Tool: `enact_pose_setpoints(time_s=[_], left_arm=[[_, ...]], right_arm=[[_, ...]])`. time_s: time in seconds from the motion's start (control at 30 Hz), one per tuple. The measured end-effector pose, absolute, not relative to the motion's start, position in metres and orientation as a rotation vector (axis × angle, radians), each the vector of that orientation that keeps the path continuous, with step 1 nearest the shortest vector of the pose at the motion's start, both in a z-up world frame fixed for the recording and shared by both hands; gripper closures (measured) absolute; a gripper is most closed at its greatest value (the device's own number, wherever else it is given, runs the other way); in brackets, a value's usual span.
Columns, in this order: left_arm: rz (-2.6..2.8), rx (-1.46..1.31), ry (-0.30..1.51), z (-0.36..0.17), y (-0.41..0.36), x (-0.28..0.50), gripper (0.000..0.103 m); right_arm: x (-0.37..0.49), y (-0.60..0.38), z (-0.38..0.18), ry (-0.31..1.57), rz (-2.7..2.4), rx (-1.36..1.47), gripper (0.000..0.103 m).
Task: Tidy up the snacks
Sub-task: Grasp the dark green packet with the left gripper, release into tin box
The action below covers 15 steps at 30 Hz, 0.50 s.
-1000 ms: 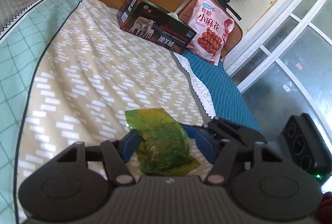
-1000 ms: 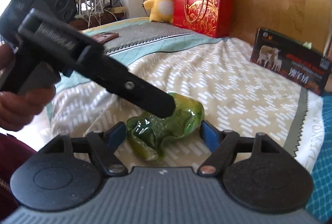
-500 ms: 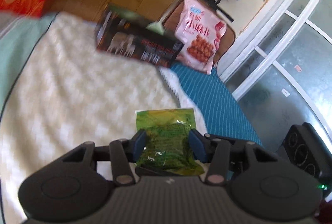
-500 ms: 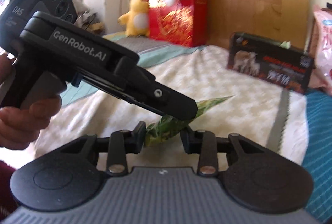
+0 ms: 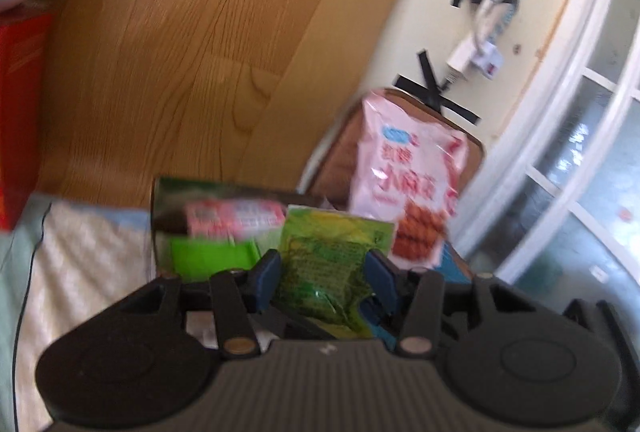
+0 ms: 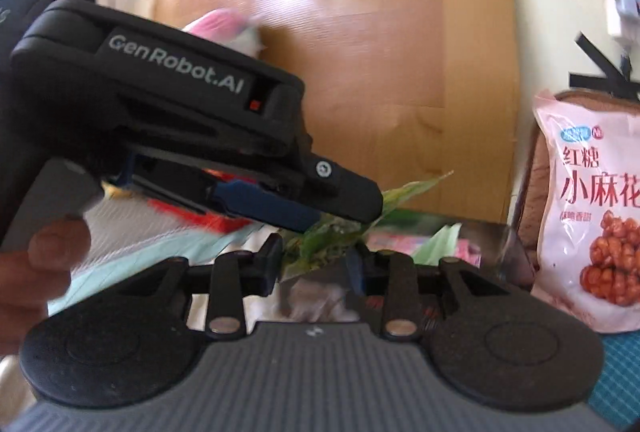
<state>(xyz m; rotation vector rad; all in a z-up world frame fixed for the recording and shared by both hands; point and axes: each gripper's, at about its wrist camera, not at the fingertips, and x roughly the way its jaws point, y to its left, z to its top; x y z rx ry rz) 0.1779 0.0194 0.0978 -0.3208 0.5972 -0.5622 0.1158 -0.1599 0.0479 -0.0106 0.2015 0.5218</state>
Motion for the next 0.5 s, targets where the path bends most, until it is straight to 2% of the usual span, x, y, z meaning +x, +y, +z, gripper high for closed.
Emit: enact_pose_setpoints(time_s=[0.17, 0.33, 0.37, 0.5], left_arm=[[-0.459, -0.322, 0.607, 0.086, 0.012, 0.213, 0.054], [-0.398, -0.39, 0.634, 0.069, 0.031, 0.217, 0.054], [-0.39, -0.4, 0.633, 0.068, 0.034, 0.215, 0.054], [-0.38, -0.401, 0.618, 0.067, 0.045, 0.191, 0.054]], right_arm=[[0.165, -0.154, 0.043, 0.261, 0.459, 0.018, 0.063], [0.165, -0.146, 0.037, 0.252, 0.423, -0.044, 0.035], [0.158, -0.147, 0.037, 0.234, 0.412, -0.049, 0.025], [0.127, -0.157, 0.033, 0.231, 0.383, -0.067, 0.022]])
